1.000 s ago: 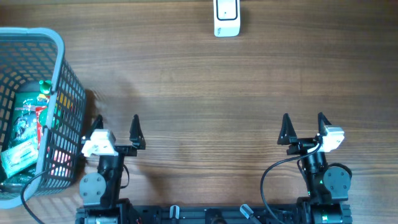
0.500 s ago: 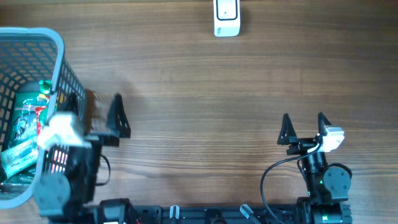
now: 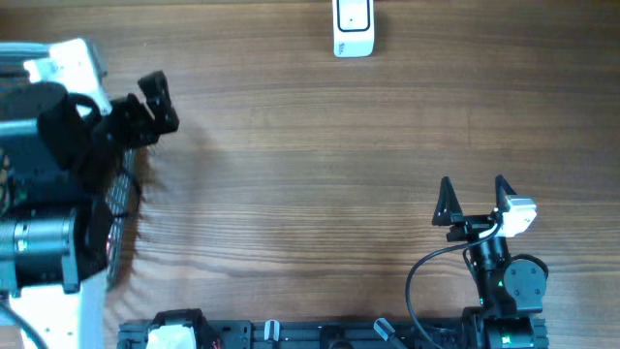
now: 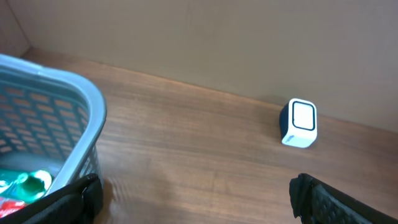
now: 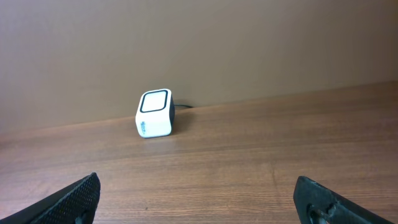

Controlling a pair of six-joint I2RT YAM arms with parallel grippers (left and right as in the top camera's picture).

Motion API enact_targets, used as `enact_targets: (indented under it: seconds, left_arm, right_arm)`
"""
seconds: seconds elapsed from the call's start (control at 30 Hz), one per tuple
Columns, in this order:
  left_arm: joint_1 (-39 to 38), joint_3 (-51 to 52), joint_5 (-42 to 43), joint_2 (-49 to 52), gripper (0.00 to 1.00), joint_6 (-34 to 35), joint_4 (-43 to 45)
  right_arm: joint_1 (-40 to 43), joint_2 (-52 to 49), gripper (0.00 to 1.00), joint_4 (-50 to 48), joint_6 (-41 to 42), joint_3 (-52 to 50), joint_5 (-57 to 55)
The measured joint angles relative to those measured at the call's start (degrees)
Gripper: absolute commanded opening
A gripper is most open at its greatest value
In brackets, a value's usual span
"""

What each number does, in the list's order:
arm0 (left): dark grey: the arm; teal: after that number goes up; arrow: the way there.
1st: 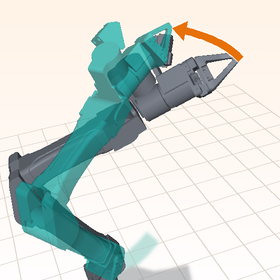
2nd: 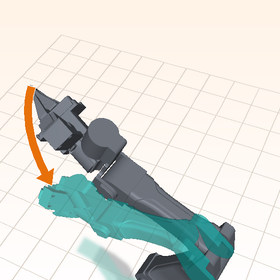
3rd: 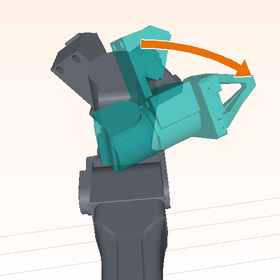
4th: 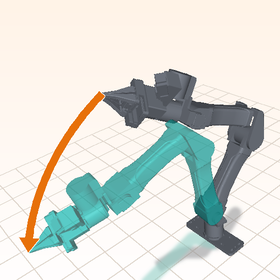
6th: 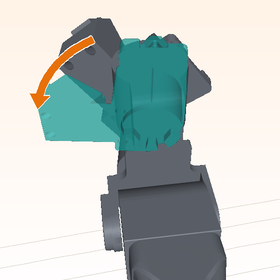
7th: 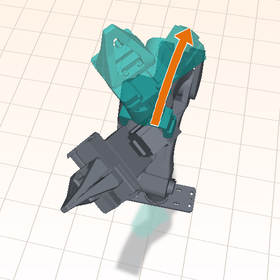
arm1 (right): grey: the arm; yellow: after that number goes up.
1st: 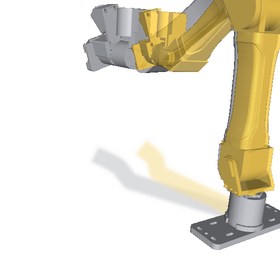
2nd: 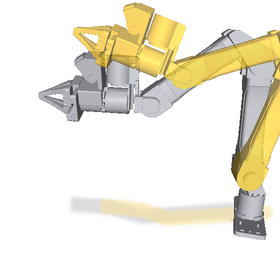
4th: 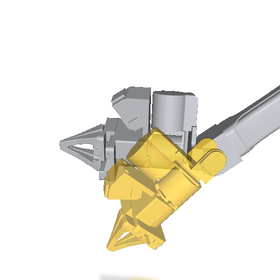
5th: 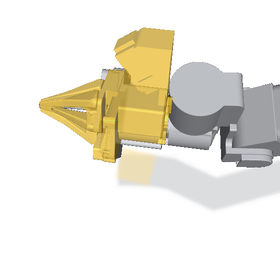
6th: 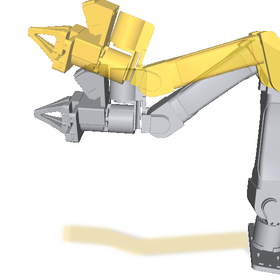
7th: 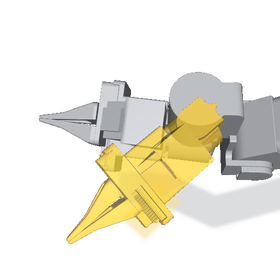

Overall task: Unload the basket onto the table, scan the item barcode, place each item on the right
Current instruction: 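Reach the left gripper into the basket toward the green-capped jar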

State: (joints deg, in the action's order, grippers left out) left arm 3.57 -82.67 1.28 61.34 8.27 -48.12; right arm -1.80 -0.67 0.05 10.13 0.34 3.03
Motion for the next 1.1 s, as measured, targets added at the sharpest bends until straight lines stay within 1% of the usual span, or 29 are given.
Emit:
enact_targets:
  seconds: [0.1, 0.2, 0.27, 0.37, 0.43, 0.47, 0.53, 0.6, 0.63, 0.8, 0.83, 0.97, 1.1]
  left_arm:
    - [0.0, -1.4, -5.7, 1.4, 1.0, 3.5, 0.4]
    - [1.3, -6.6, -14.1, 3.2, 1.0, 8.3, -1.6]
    - [4.0, -9.9, -17.3, 4.0, 1.0, 11.7, -3.1]
    - [12.9, -12.7, -20.0, 5.0, 1.0, 19.6, -6.9]
    - [18.4, -12.9, -19.9, 6.3, 1.0, 25.7, -11.5]
    - [22.2, -12.9, -19.1, 7.6, 1.0, 30.0, -14.4]
    - [28.7, -12.9, -15.7, 11.0, 1.0, 37.6, -19.5]
    - [33.3, -12.9, -12.2, 14.1, 1.0, 41.8, -23.6]
    - [34.8, -12.9, -11.2, 15.7, 1.0, 43.1, -24.2]
    - [36.1, -12.9, -8.8, 21.4, 1.0, 46.0, -25.2]
    - [36.2, -12.9, -8.6, 22.5, 1.0, 47.8, -25.9]
    - [36.2, -12.9, -8.1, 27.9, 1.0, 58.7, -32.0]
    - [36.2, -12.9, -7.8, 33.3, 1.0, 62.9, -32.7]
  right_arm:
    - [0.0, 0.0, 1.0, 0.0, 0.0, 0.0, 0.0]
    - [0.0, 0.0, 1.0, 0.0, 0.0, 0.0, 0.0]
    - [0.0, 0.0, 1.0, 0.0, 0.0, 0.0, 0.0]
    - [0.0, 0.0, 1.0, 0.0, 0.0, 0.0, 0.0]
    - [0.0, 0.0, 1.0, 0.0, 0.0, 0.0, 0.0]
    - [0.0, 0.0, 1.0, 0.0, 0.0, 0.0, 0.0]
    - [0.0, 0.0, 1.0, 0.0, 0.0, 0.0, 0.0]
    - [0.0, 0.0, 1.0, 0.0, 0.0, 0.0, 0.0]
    - [0.0, 0.0, 1.0, 0.0, 0.0, 0.0, 0.0]
    - [0.0, 0.0, 1.0, 0.0, 0.0, 0.0, 0.0]
    - [0.0, 0.0, 1.0, 0.0, 0.0, 0.0, 0.0]
    - [0.0, 0.0, 1.0, 0.0, 0.0, 0.0, 0.0]
    - [0.0, 0.0, 1.0, 0.0, 0.0, 0.0, 0.0]
